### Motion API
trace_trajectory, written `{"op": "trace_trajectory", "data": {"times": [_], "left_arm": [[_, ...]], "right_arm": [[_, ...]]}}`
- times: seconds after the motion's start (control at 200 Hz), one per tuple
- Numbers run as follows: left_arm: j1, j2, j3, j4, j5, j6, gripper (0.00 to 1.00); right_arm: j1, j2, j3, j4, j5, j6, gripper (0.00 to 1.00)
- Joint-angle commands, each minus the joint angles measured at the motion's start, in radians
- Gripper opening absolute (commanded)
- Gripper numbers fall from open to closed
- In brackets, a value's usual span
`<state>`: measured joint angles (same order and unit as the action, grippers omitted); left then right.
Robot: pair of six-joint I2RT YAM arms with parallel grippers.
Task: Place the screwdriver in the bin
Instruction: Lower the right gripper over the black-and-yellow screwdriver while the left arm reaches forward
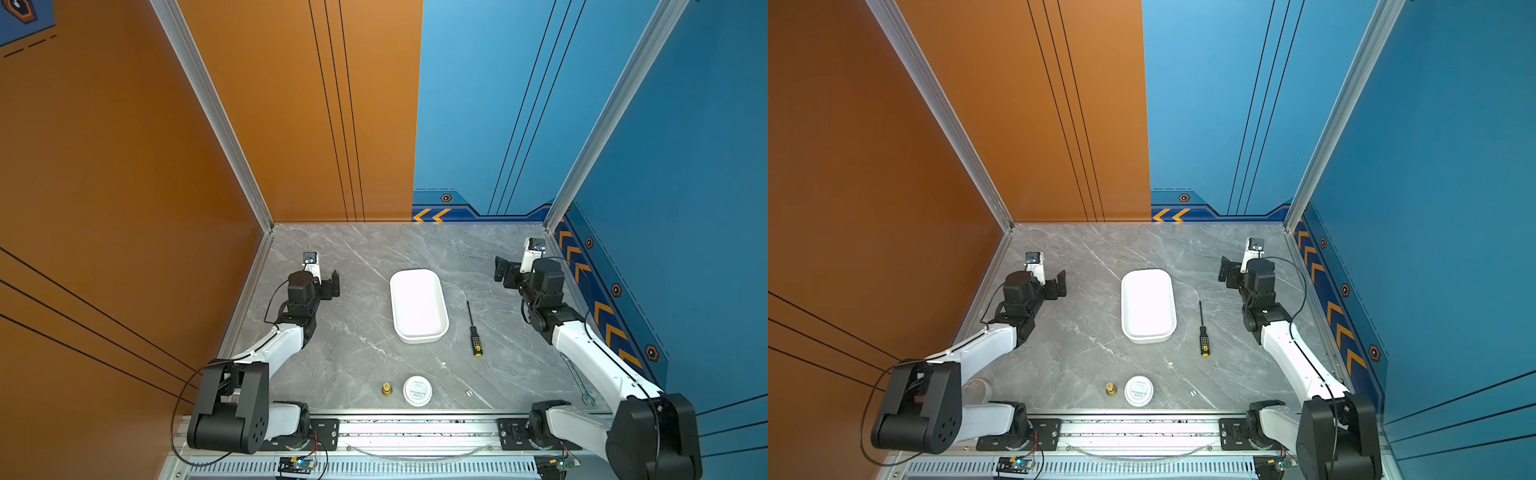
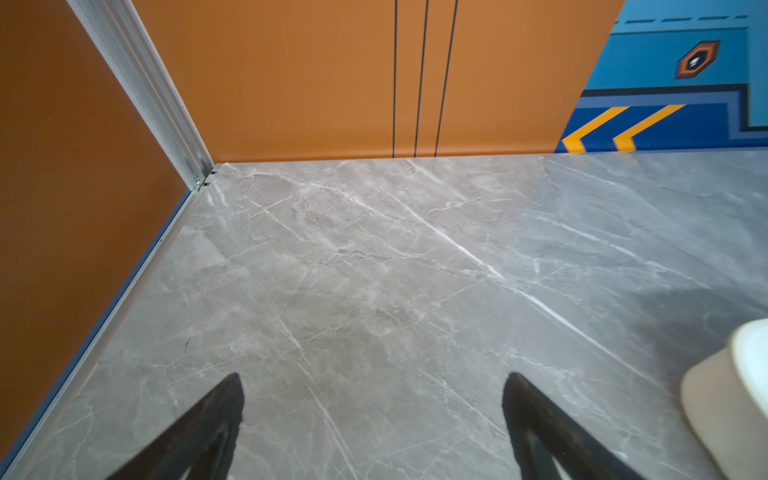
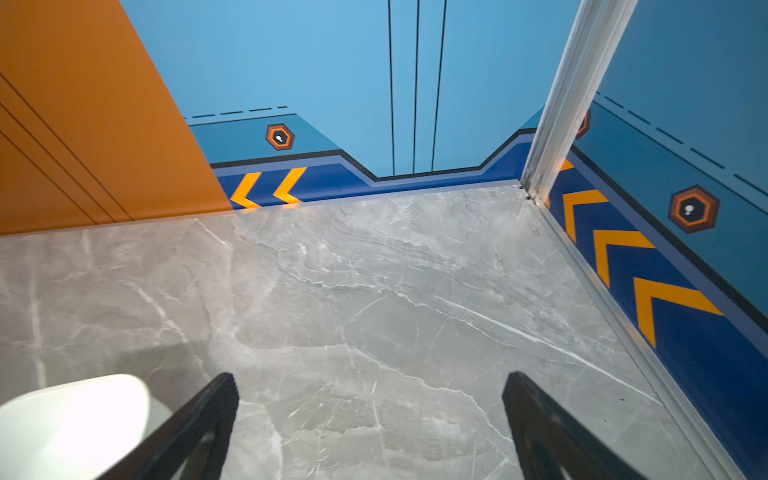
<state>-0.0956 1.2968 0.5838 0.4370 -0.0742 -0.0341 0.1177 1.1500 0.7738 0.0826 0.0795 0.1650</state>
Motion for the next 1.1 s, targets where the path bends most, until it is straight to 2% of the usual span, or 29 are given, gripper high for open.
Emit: {"op": "trace_trajectory", "data": {"times": [0.0,0.135,0.245,0.446,0.631,1.097], "left_arm": [[-0.038,-0.021,0.035,-0.204,0.152,-0.099,0.98],[-0.05,0.052,0.115,-0.268,0.403,-0.23,0.98],[-0.073,0.105,0.162,-0.343,0.518,-0.279,0.98],[-0.134,0.072,0.127,-0.465,0.46,-0.341,0.98],[-0.158,0.065,0.102,-0.533,0.479,-0.44,0.98],[-0.149,0.057,0.085,-0.581,0.486,-0.45,0.98]], "right_arm": [[0.026,0.004,0.034,-0.428,-0.144,0.115,0.97],[0.116,0.012,0.017,-0.515,-0.18,0.16,0.95],[0.181,0.014,-0.017,-0.541,-0.134,0.195,0.94],[0.23,0.012,-0.083,-0.545,-0.113,0.244,0.92],[0.295,0.052,-0.139,-0.502,-0.081,0.297,0.89],[0.381,0.186,-0.141,-0.463,-0.026,0.321,0.78]]}}
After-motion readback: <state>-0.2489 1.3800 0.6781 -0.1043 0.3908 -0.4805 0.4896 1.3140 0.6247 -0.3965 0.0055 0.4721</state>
